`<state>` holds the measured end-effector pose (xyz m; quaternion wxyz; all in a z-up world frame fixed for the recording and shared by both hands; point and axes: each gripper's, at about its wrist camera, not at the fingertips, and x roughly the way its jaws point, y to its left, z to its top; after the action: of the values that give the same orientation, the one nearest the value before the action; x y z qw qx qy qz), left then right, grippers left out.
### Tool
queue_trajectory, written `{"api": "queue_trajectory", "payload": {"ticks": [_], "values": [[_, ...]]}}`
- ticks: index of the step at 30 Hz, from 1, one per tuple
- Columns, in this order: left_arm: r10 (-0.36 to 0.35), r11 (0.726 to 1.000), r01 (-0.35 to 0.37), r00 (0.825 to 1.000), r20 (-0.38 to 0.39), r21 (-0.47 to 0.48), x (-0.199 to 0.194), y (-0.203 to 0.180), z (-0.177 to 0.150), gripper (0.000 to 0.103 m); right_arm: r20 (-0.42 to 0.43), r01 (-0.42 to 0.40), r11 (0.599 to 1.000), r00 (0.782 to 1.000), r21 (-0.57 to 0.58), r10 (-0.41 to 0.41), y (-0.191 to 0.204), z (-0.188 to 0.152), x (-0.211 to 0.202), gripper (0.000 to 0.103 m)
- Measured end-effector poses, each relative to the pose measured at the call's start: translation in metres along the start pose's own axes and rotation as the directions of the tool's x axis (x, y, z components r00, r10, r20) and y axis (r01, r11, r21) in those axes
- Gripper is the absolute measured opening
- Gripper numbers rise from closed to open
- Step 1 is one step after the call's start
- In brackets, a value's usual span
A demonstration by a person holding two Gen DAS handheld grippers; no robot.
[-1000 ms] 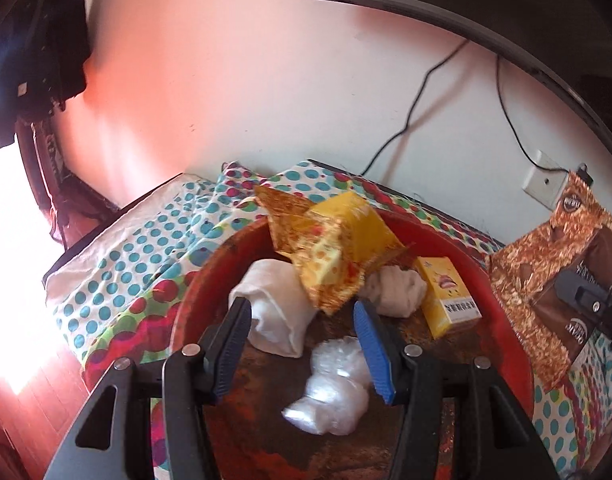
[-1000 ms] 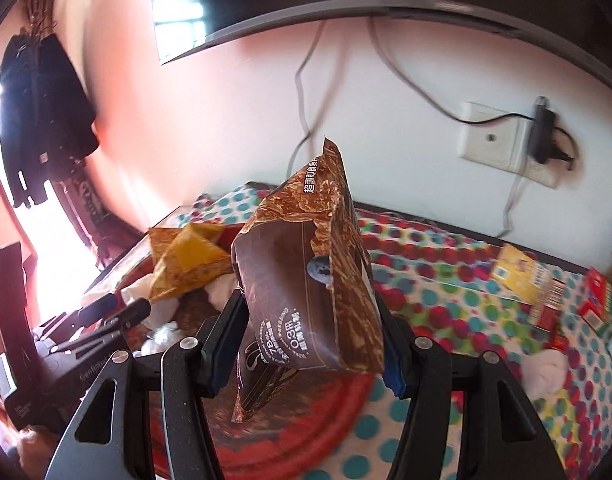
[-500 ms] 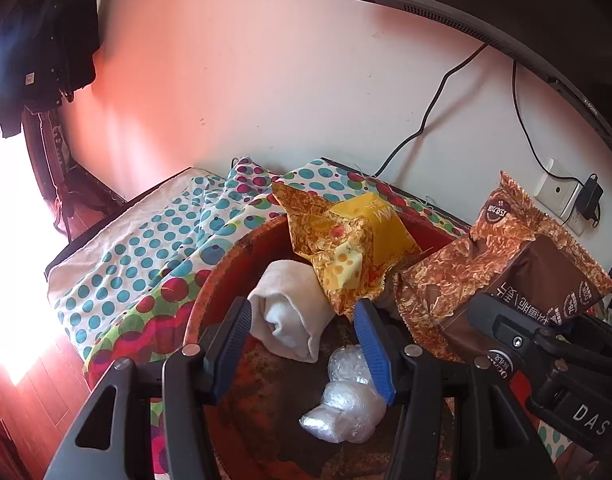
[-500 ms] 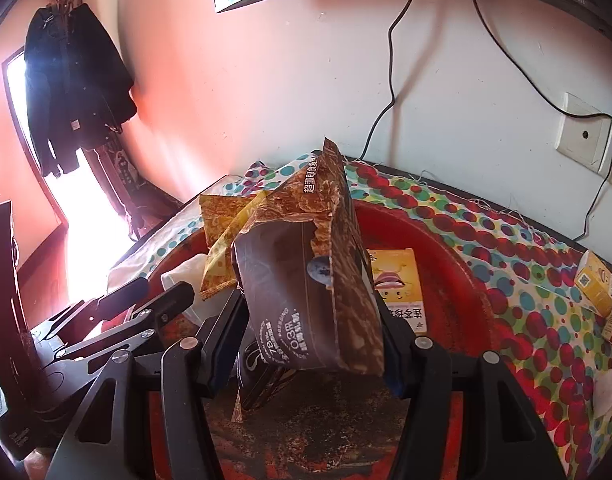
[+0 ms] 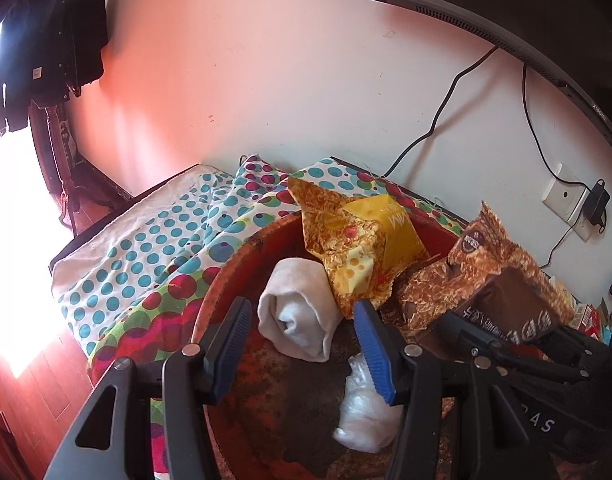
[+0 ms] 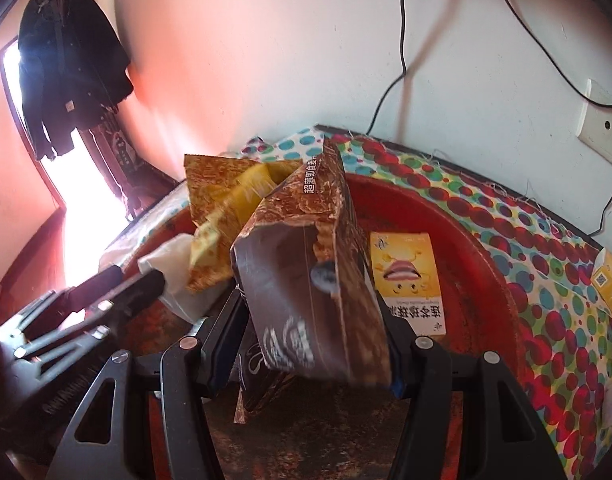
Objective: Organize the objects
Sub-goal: 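Lower the brown chocolate bag into the tray and open the right tool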
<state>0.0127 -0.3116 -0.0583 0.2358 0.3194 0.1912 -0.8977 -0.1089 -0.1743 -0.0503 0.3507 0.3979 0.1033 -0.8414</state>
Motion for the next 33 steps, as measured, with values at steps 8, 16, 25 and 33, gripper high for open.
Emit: {"api": "queue_trajectory", "payload": {"ticks": [8,16,25,33], "values": [[0.012,1.000,-0.012,1.000,-0.006,0.003,0.002,-0.002,-0.001,0.055,-0.032,0.010,1.000,0.999,-0.004,-0.010,-0.004,-0.009,0.007,0.065],[0.009,1.000,-0.009,1.000,-0.010,0.021,0.003,-0.007,-0.003,0.055,0.002,0.051,0.998,0.999,0.024,-0.051,-0.015,-0.011,-0.005,0.088],[0.005,0.998,-0.006,1.000,0.011,0.070,-0.002,-0.019,-0.005,0.055,0.098,0.103,0.991,0.989,0.085,-0.111,-0.050,-0.030,-0.056,0.089],[-0.011,0.985,0.003,0.999,0.045,0.175,-0.009,-0.041,-0.010,0.055,0.154,0.245,0.947,0.948,0.209,-0.279,-0.125,-0.056,-0.110,0.090]]}}
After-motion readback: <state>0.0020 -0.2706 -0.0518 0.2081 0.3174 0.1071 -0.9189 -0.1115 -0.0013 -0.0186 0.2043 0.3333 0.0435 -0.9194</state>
